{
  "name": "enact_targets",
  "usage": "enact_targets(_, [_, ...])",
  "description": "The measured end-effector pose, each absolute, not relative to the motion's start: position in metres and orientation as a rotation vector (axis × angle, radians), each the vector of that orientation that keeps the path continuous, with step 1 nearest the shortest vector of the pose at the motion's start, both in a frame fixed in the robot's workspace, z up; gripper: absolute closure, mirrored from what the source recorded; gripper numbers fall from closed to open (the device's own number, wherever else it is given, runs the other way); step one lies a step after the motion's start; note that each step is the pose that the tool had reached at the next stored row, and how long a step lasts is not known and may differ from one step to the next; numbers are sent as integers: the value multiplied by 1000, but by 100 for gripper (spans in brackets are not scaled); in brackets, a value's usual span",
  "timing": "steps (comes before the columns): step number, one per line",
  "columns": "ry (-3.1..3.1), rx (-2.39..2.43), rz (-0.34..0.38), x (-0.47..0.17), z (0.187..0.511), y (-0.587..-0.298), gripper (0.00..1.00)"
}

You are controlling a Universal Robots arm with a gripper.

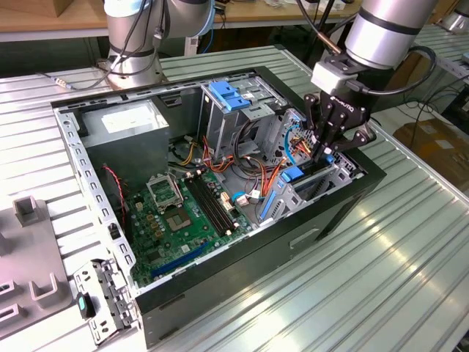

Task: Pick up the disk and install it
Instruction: 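Insert the first disk wire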

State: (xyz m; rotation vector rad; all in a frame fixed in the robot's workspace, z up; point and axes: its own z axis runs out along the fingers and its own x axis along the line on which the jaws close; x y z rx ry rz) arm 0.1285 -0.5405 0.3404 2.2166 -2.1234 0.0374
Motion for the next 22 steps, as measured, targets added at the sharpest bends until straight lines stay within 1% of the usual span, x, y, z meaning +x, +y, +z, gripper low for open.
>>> enact_targets(7, [-2124,2217,37,128,341,-541,82])
enact_targets(8, [-2124,2217,37,128,343,-541,76])
enact_targets(10, [-2124,2217,37,128,349,-541,76])
enact_targets(13, [-2124,2217,37,128,350,-540,76])
enact_targets(14, [-2124,2217,37,128,350,-541,78])
enact_targets(15, [-2124,2217,37,128,350,-541,84])
enact_targets(16, [-2124,2217,37,128,350,-541,84])
enact_targets(17, [-2124,2217,37,128,350,-541,89])
enact_targets(22, [-2124,2217,37,128,350,-541,89])
